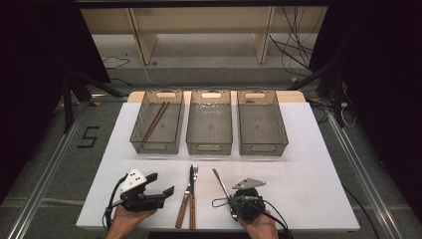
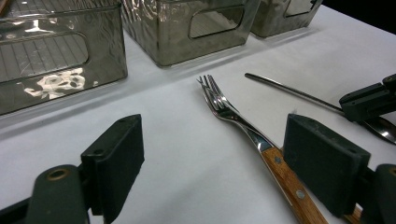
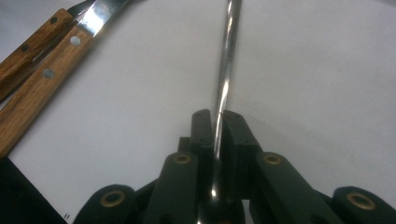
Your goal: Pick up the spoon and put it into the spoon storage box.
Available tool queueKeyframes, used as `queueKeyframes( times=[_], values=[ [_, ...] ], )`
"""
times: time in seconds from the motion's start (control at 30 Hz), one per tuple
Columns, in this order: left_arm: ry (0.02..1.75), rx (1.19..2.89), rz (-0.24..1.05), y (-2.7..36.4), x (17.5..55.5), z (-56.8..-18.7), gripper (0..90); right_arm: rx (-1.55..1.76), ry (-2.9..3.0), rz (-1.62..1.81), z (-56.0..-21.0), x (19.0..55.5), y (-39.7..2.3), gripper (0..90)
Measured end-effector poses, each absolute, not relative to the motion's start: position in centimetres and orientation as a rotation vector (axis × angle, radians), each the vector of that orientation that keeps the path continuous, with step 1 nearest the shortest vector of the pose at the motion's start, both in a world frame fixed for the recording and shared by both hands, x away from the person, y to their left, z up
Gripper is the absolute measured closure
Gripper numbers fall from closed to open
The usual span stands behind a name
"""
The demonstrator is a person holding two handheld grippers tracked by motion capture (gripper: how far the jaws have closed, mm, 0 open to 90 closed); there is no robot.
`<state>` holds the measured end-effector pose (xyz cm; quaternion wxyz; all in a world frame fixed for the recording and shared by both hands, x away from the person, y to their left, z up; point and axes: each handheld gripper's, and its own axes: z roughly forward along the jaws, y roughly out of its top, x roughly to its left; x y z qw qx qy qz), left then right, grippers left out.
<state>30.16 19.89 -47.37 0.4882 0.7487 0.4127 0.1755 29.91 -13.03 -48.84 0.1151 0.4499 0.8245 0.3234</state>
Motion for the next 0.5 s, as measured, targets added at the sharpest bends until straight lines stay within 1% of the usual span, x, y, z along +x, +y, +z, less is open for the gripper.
queueKeyframes(
  times=[0.5],
  values=[
    [0.998,1.822,0.426,19.96,30.13,-47.35,20.2,1.337,2.422,0.978,-48.38,30.49,-13.6,86.3]
  ],
)
